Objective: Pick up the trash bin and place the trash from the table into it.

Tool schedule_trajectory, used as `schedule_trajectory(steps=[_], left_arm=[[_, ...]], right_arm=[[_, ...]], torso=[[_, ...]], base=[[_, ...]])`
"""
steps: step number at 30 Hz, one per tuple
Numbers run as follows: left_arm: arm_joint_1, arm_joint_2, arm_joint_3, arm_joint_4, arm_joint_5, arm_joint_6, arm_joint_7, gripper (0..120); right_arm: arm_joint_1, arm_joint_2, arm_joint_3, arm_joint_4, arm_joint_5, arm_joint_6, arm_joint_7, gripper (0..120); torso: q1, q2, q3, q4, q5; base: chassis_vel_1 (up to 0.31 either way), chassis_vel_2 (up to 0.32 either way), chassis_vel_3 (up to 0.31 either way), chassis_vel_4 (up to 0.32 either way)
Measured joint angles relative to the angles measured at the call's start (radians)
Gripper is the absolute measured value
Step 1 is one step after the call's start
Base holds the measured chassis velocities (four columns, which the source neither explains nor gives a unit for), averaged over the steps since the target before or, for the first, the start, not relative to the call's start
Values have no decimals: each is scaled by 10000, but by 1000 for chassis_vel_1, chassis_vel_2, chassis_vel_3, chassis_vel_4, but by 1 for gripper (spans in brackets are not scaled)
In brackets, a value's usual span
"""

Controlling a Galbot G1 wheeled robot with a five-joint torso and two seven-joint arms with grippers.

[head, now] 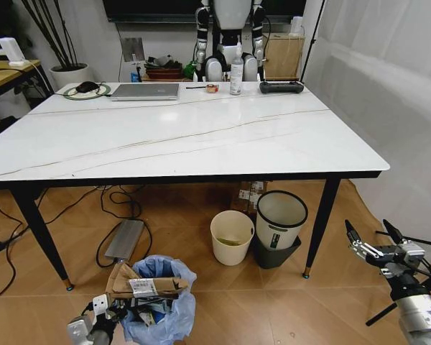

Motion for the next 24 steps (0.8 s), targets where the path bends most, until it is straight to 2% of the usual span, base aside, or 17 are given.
schedule_trajectory(steps=[24], left_arm=[[-383,-120,73,437,245,31,-91,0]], right_arm=[[0,0,0,0,0,0,0,100]], torso=[[-363,-986,-624,0,0]], base=[[0,0,0,0]])
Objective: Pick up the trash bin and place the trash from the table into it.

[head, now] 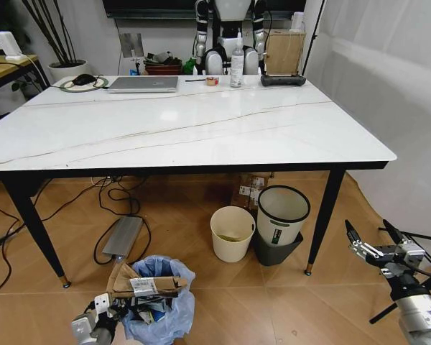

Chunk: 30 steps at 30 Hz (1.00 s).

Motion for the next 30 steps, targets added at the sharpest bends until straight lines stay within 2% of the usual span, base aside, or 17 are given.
schedule_trajectory(steps=[30], left_arm=[[-21,-79,20,0,253,-63,-4,0]], right_arm=[[0,0,0,0,0,0,0,100]], torso=[[-398,-1193,-796,0,0]], base=[[0,0,0,0]])
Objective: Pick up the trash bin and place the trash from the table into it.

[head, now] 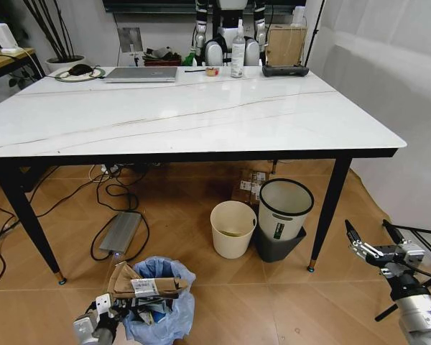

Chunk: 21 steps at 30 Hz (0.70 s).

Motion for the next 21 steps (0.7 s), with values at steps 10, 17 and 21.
schedule_trajectory(steps=[10,17,21], left_arm=[[72,-27,-8,-70,261,-54,6,0],[97,-34,-3,-86,402,-187,-36,0],[119,-46,-1,-86,433,-247,-35,0]], right_arm=[[0,0,0,0,0,0,0,100],[0,0,0,0,0,0,0,100],[0,0,0,0,0,0,0,100]], torso=[[-109,-372,-261,0,0],[-180,-603,-422,0,1],[-188,-666,-479,0,0]], base=[[0,0,0,0],[0,0,0,0],[0,0,0,0]])
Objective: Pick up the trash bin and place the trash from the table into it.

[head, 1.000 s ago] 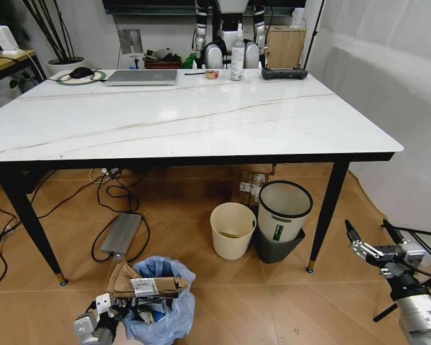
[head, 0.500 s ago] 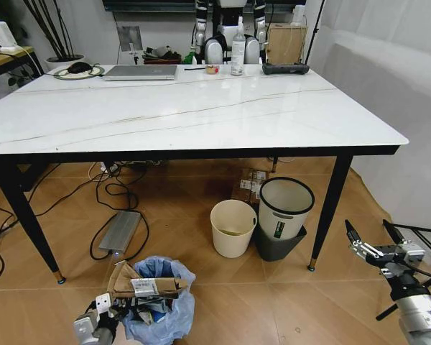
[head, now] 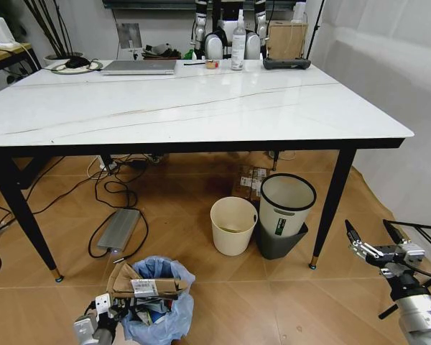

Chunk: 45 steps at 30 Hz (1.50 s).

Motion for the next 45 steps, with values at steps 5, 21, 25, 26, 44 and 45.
schedule_trajectory(steps=[5,21,25,26,44,45], left_arm=[[-31,1,-11,61,-31,-20,22,0],[-563,-139,126,782,-350,-82,151,0],[-631,-144,121,889,-348,-86,171,0],[-647,-147,117,918,-347,-86,174,0],[-866,130,82,1025,-733,116,150,14],[-874,146,82,1034,-742,124,147,15]], right_arm=[[0,0,0,0,0,0,0,100],[0,0,0,0,0,0,0,100],[0,0,0,0,0,0,0,100],[0,0,0,0,0,0,0,100],[0,0,0,0,0,0,0,100],[0,0,0,0,0,0,0,100]], torso=[[1,2,0,0,0],[23,65,42,0,0],[26,77,49,0,0],[27,79,51,0,0],[34,103,68,0,1],[35,104,69,0,0]], base=[[0,0,0,0],[0,0,0,0],[0,0,0,0],[0,0,0,0],[0,0,0,0],[0,0,0,0]])
